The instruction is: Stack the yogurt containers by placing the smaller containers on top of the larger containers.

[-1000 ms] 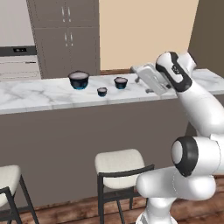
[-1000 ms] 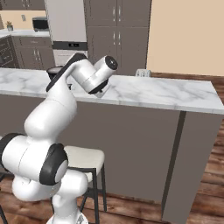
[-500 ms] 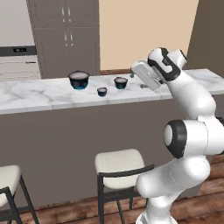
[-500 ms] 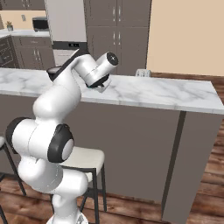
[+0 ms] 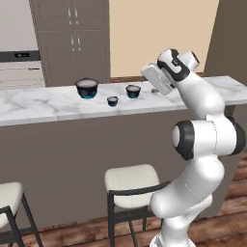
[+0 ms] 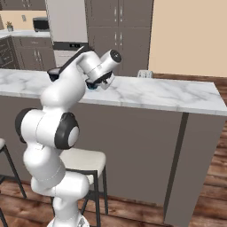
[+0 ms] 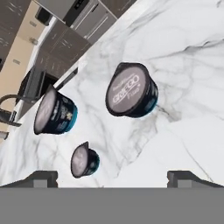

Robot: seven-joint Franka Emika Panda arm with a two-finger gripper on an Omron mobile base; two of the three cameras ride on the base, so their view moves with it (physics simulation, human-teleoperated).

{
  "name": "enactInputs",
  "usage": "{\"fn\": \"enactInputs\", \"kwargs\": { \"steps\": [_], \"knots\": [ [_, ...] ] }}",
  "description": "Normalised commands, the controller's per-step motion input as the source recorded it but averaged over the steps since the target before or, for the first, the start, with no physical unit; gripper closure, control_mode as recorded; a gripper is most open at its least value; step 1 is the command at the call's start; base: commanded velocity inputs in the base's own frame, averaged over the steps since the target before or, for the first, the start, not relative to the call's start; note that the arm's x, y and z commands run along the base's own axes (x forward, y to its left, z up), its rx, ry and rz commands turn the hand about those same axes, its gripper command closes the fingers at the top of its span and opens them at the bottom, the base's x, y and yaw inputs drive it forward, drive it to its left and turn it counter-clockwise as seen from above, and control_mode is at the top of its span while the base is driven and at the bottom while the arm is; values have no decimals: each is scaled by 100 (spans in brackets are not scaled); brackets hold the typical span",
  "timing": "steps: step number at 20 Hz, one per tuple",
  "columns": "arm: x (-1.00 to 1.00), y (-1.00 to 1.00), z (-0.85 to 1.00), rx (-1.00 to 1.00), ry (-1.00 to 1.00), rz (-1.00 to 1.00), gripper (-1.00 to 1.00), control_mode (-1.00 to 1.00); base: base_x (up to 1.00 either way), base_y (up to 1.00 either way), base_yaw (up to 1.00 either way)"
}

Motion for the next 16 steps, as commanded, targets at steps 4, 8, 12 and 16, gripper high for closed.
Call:
{"fn": "enactInputs", "kwargs": {
  "steps": [4,8,12,16],
  "knots": [
    [39,0,-3,0,3,0,-100,-100,0,0,0],
    [31,0,-11,0,5,0,-100,-100,0,0,0],
    [10,0,-20,0,5,0,-100,-100,0,0,0],
    [1,1,-23,-1,4,0,-100,-100,0,0,0]
  ]
}}
